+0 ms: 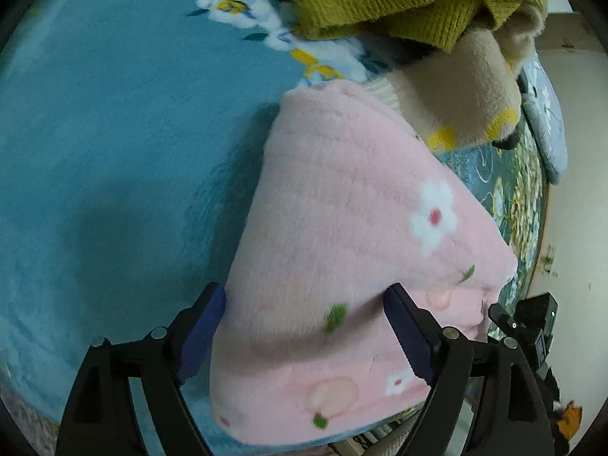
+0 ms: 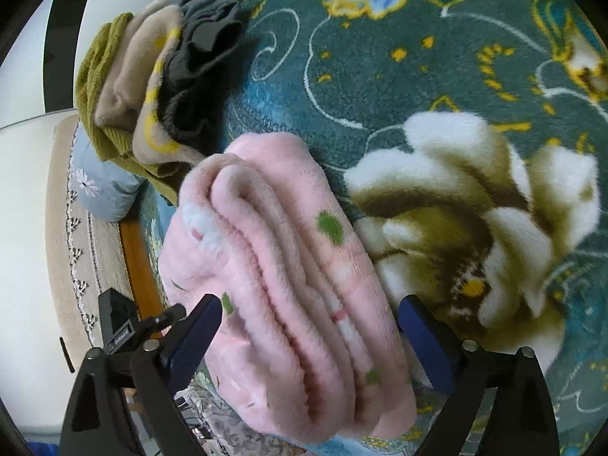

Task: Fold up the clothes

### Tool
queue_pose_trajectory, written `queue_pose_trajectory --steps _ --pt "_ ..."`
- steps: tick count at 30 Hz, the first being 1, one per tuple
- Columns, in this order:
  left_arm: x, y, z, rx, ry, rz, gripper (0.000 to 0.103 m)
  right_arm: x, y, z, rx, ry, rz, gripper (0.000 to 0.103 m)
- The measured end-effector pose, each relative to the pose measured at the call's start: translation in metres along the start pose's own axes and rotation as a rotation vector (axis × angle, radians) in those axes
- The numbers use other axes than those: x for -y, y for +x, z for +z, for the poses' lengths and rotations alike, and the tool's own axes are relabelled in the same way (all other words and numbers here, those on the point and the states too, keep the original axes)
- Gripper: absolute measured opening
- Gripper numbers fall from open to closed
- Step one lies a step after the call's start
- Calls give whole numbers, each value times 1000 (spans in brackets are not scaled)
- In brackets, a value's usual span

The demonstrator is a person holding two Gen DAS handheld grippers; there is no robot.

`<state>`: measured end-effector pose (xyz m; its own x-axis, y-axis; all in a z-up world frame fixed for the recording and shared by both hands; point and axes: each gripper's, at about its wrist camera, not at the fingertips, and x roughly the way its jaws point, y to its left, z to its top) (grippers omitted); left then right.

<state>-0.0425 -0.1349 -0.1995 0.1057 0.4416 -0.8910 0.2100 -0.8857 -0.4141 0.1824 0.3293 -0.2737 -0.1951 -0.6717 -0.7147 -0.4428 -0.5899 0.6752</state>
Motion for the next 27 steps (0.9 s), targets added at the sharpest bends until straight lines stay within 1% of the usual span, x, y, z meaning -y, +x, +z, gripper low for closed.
queue_pose_trajectory --steps 3,4,6,8,10,12,13,14,15,16,17,19,25,27 --pt "1 13 7 -44 48 -8 88 1 5 4 -20 -4 8 100" --pt "1 17 8 -62 60 -12 90 1 7 5 -26 -8 11 101" --pt "-1 25 10 -104 68 -21 93 1 9 7 -39 -17 13 102" --pt "-7 36 10 -165 47 -41 96 1 10 8 -48 -23 14 102" --pt "-13 45 9 -222 23 -53 102 0 10 9 -56 -28 18 103" --pt "-18 52 7 -274 -2 -58 103 -1 12 10 -63 -29 17 103" --pt "-18 52 7 -272 -7 -56 103 -2 12 10 -67 -28 16 103" --pt "-17 48 7 -244 -1 -41 103 -2 13 11 -71 -28 15 103" --pt "-15 43 7 -212 7 -25 103 -3 14 12 -70 -29 18 103" --pt "-10 36 7 -157 36 -6 103 -4 14 13 -68 -31 22 103" --pt "-6 30 7 -119 58 5 103 -6 14 14 -66 -33 27 103" --pt "1 22 5 -59 89 28 103 -8 15 17 -62 -36 32 103" --pt "1 31 2 -47 81 80 103 -17 23 22 -56 -51 12 103" --pt "-5 34 -1 -64 70 58 103 -19 25 22 -50 -57 7 102"
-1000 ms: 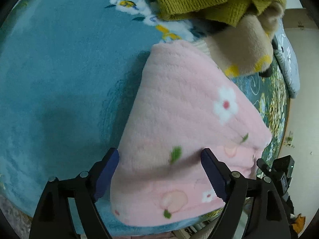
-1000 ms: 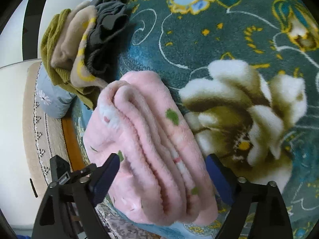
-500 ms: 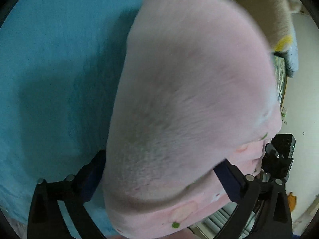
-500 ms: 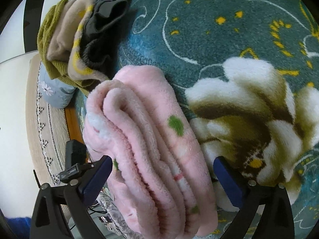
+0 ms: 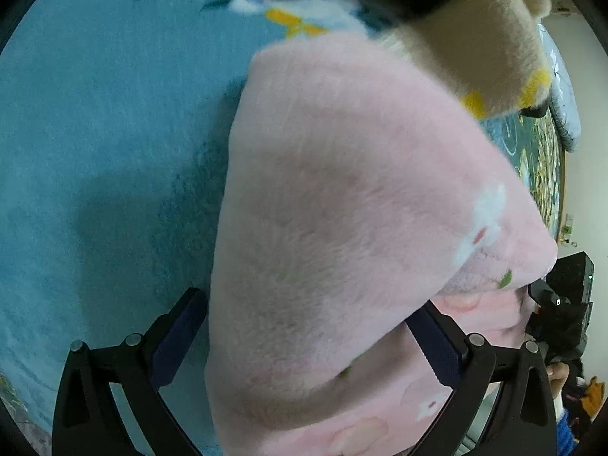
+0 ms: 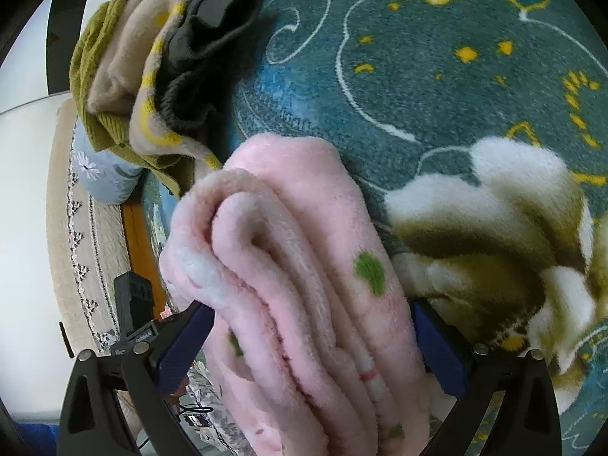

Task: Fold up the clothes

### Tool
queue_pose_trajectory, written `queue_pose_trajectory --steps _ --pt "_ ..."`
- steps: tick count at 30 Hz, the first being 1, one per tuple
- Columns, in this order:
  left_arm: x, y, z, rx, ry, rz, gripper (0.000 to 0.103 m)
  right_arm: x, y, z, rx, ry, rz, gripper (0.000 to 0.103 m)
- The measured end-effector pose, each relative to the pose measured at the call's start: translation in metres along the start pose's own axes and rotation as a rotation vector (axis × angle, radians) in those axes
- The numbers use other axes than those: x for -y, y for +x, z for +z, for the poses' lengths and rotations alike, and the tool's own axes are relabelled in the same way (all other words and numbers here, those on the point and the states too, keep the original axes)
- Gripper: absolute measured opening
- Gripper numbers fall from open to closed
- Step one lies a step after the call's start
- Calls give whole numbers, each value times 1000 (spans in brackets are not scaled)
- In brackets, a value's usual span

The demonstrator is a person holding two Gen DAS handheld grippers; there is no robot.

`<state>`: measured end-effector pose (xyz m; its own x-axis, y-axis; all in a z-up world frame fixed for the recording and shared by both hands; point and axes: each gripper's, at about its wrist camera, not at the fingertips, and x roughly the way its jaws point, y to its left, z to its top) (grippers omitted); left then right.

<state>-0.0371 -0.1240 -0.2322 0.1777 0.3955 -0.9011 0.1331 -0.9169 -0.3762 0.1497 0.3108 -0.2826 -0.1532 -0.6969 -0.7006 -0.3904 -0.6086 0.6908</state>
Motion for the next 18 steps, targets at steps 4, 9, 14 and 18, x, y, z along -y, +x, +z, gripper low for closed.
queue_pose_trajectory --steps 4,9,14,18 --pt "0 -7 -3 43 24 7 102 -3 2 -2 10 -1 -13 96" --pt "16 -20 -9 110 108 32 83 0 -2 -7 23 18 -23 83" --pt "21 -24 -12 111 147 47 72 -2 -6 -15 53 42 -54 67" --pt "29 -32 -18 113 207 80 58 -17 -10 -23 90 63 -85 55"
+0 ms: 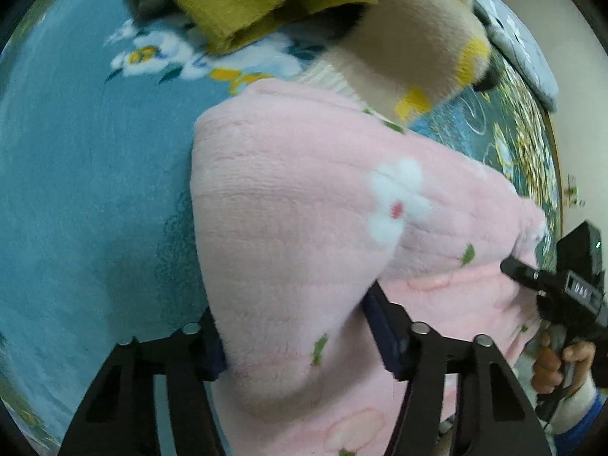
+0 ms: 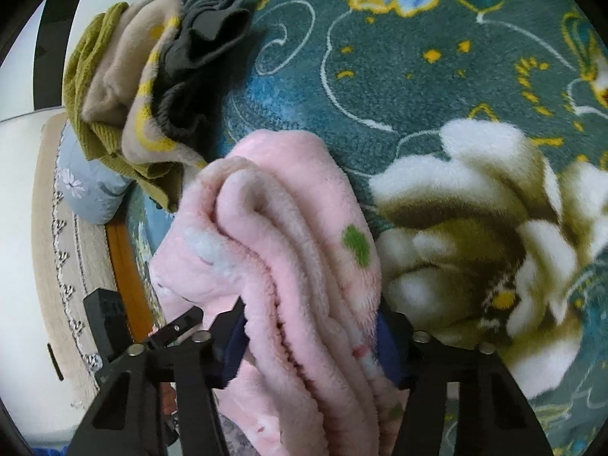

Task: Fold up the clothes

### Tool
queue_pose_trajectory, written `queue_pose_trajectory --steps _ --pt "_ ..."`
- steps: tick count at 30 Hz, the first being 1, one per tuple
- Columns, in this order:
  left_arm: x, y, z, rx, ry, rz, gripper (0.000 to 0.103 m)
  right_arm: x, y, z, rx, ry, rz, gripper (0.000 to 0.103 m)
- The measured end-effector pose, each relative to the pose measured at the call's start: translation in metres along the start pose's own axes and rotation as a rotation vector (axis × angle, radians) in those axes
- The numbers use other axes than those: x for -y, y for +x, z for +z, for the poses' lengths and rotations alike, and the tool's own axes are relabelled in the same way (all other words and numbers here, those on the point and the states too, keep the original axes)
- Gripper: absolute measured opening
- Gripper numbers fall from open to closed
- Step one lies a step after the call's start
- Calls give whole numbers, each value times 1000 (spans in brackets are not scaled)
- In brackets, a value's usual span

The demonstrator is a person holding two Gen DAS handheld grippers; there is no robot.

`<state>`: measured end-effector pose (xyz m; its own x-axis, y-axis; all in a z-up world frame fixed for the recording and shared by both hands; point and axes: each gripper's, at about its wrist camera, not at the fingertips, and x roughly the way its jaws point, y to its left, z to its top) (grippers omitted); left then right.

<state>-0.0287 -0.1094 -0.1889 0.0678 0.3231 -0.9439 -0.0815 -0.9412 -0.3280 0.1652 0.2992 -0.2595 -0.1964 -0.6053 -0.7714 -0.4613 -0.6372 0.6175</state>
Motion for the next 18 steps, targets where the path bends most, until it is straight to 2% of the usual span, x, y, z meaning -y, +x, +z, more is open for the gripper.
queue_pose_trajectory --steps 2,4,7,12,15,17,18 --pt "3 -6 -2 2 20 13 53 -6 -6 -5 20 19 2 49" --pt "6 -12 -4 6 33 23 44 -13 -13 -11 37 28 2 47" --pt "9 -25 -9 20 52 27 38 -25 -25 -22 62 34 -2 44" --pt "11 -52 -21 44 69 21 38 -34 -56 -47 94 30 -2 44" --pt "7 -73 -28 67 80 7 38 -54 -68 -60 116 19 -7 44" --pt "-6 -83 -19 85 96 0 38 -67 -81 -70 137 10 -8 44" --pt "3 -85 -12 93 107 -4 38 -72 -87 -74 145 6 -10 44"
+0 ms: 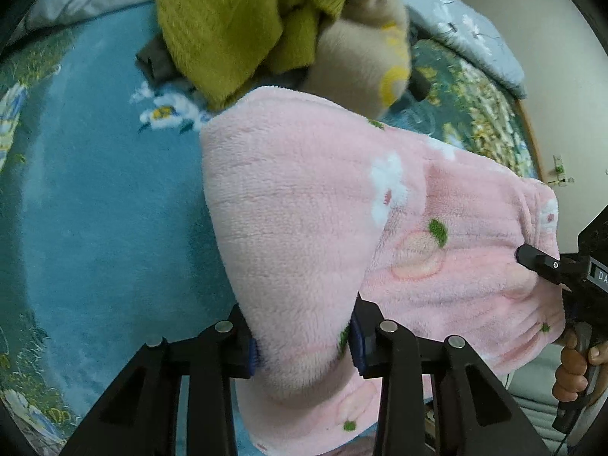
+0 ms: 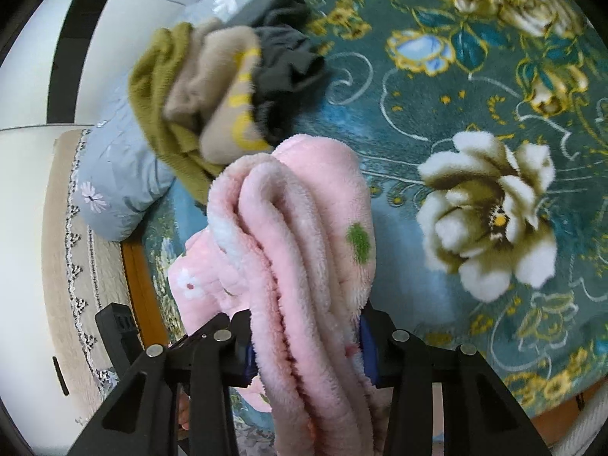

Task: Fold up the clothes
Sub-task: 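Lift the pink bundle with both grippers and carry it toward the pillow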

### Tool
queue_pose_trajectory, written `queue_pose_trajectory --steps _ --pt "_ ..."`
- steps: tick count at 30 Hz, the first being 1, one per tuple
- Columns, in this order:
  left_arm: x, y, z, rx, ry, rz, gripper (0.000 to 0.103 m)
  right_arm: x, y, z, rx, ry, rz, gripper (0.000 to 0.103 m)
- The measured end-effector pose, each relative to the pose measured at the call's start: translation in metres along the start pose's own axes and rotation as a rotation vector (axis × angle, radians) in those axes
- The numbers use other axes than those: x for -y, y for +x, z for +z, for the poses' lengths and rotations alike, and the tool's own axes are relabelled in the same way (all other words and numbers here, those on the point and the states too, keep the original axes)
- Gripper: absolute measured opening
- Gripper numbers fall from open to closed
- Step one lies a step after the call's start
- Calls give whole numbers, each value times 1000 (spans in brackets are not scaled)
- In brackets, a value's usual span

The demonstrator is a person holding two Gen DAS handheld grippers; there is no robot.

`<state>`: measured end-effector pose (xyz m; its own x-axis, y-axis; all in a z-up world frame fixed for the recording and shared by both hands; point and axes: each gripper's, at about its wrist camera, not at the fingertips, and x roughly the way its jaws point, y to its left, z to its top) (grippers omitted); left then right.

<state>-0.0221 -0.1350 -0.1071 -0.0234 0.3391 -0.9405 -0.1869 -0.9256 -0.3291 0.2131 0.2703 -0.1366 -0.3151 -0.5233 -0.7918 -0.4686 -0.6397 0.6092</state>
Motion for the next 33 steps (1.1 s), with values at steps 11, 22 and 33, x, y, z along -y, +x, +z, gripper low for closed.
queue_pose_trajectory --steps 11,22,33 --pt "57 -53 25 78 147 -46 38 -24 -72 -16 134 7 1 44" --pt "140 -47 55 76 263 -33 38 29 -118 25 201 71 45 44" --pt "271 33 123 26 287 76 38 140 -142 132 148 134 115 44"
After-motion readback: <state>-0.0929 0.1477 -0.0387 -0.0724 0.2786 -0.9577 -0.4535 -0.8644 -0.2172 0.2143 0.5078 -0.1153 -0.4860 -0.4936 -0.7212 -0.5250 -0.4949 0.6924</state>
